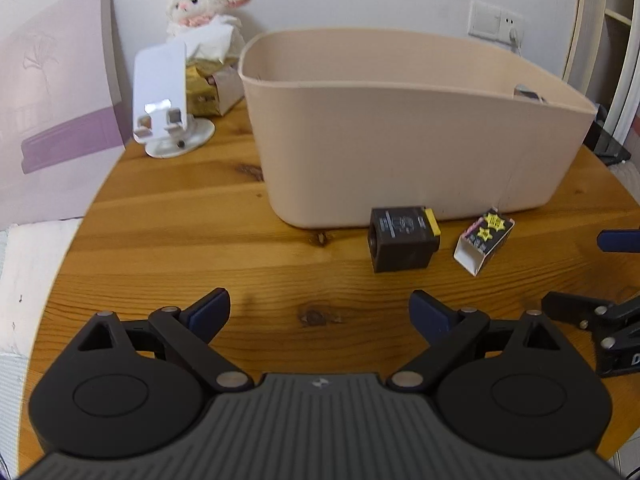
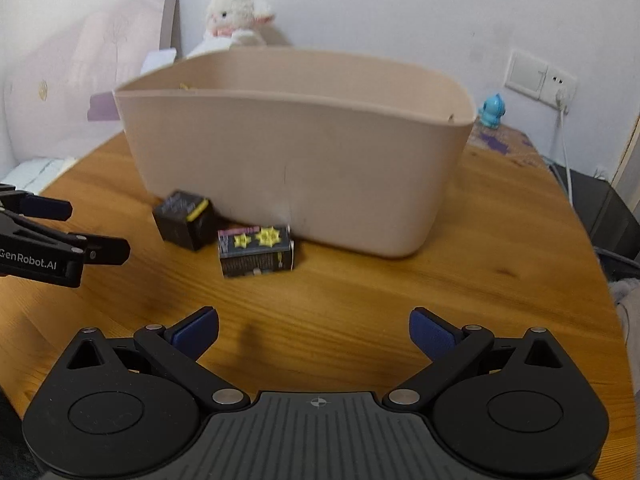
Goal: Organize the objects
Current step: 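Grasp the black cube box with the left tool while the right tool grasps the black star box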
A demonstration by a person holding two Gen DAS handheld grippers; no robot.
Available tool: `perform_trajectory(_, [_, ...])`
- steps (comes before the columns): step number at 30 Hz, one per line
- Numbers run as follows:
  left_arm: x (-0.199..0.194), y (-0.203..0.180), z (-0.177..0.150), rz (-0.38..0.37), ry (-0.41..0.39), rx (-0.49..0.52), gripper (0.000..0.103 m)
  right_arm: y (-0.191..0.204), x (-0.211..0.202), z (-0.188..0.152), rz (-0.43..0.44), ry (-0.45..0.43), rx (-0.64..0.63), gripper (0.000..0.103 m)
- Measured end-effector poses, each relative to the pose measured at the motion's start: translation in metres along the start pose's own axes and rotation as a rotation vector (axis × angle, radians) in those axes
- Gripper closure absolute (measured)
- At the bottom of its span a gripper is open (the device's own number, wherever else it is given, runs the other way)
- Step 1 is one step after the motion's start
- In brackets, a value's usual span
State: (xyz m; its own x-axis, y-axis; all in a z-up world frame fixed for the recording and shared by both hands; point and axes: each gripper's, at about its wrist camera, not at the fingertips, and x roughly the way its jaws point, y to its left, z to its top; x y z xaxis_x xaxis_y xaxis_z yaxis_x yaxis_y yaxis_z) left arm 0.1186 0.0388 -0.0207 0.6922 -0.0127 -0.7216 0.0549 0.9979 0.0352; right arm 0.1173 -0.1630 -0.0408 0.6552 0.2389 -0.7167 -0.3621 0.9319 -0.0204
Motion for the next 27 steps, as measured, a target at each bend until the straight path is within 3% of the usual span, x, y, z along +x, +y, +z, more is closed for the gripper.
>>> perform_trajectory(8, [0.022, -0.005, 0.000, -0.034, 0.014, -0.012, 0.007, 0.005, 0.028, -0.004, 0.022, 0.018, 0.011, 0.000])
perform_trajectory(22, [0.048, -0.005, 0.011, -0.068, -0.030, -0.003, 0.003, 0.019, 0.049, 0.009, 0.048, -0.058, -0.015, 0.000])
perform_trajectory(27, [0.046, -0.002, 0.013, -0.115, -0.029, -0.025, 0.003, 0.018, 0.051, 0.008, 0.053, -0.075, -0.021, 0.000])
